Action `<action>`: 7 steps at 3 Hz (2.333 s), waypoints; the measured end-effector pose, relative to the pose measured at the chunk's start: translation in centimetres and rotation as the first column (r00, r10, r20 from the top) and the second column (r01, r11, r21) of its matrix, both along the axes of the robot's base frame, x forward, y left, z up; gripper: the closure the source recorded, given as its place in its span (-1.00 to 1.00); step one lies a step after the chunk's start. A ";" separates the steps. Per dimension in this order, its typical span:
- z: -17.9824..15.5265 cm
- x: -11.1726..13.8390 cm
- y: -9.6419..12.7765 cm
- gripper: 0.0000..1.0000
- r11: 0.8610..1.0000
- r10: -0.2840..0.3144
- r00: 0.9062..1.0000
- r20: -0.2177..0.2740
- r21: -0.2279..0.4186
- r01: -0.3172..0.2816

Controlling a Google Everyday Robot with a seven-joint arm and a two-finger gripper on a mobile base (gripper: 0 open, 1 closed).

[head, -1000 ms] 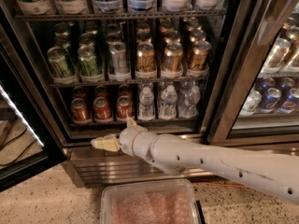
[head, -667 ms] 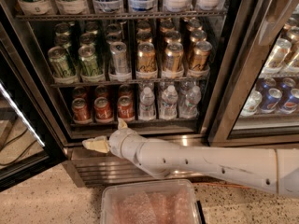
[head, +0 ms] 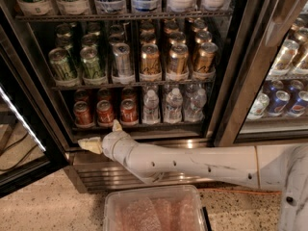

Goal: Pick coke can from bottom shelf of fridge

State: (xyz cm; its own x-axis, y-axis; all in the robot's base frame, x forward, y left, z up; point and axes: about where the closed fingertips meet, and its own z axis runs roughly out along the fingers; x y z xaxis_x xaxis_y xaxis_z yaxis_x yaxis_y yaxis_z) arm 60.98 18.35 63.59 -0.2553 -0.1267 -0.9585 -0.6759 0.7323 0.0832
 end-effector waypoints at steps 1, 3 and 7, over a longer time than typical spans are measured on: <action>0.0 0.0 0.0 -0.66 1.000 0.000 1.000 0.000 0.000 0.000; -0.7 1.2 0.5 -0.30 1.000 -0.010 1.000 0.017 -0.013 0.010; -2.9 9.3 0.3 -0.28 0.984 -0.037 0.982 0.187 -0.163 0.068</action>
Offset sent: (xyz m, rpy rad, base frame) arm 0.0000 0.0000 0.0000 0.0000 0.0001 0.0002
